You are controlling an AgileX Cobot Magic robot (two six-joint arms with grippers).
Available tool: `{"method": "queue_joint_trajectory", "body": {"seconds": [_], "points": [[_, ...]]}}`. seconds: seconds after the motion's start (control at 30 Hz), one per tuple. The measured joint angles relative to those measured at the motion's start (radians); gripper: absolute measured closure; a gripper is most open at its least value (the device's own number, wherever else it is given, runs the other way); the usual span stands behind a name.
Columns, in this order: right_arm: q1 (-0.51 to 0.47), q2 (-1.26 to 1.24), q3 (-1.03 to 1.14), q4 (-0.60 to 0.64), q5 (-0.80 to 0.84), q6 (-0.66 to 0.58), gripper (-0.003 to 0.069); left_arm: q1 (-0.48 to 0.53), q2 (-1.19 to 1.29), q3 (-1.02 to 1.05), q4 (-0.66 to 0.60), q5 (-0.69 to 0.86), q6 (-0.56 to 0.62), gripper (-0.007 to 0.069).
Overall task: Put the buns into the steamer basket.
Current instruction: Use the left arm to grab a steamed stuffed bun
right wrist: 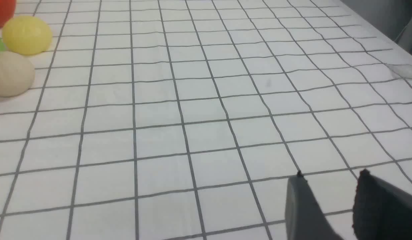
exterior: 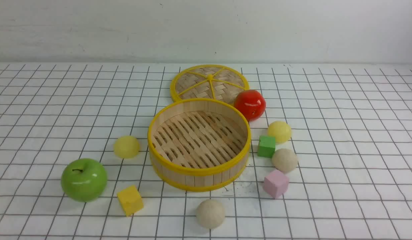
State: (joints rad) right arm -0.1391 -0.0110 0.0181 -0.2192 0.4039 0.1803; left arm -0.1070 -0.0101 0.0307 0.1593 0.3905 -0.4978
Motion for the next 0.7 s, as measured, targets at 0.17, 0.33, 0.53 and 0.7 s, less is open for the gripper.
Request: {"method": "queue_joint_trajectory", "body": {"seconds": [0.17,0.33,0.53,0.7], "points": [[0.000,0.000,0.000,0.000,0.000,0.000,0.0420,0.000,0.000,0.000,0.000,0.000,0.000,0.0386],[0.000,0.000,0.000,0.000,0.000,0.000,0.0420,0.000,0.000,0.000,0.000,0.000,0.000,0.0386],[0.000,0.000,0.000,0.000,0.000,0.000,0.0420,0.000,0.000,0.000,0.000,0.000,0.000,0.0386],[0.000,0.000,0.000,0.000,0.000,0.000,0.0420,0.000,0.000,0.000,0.018,0.000,0.000,0.0386]]}}
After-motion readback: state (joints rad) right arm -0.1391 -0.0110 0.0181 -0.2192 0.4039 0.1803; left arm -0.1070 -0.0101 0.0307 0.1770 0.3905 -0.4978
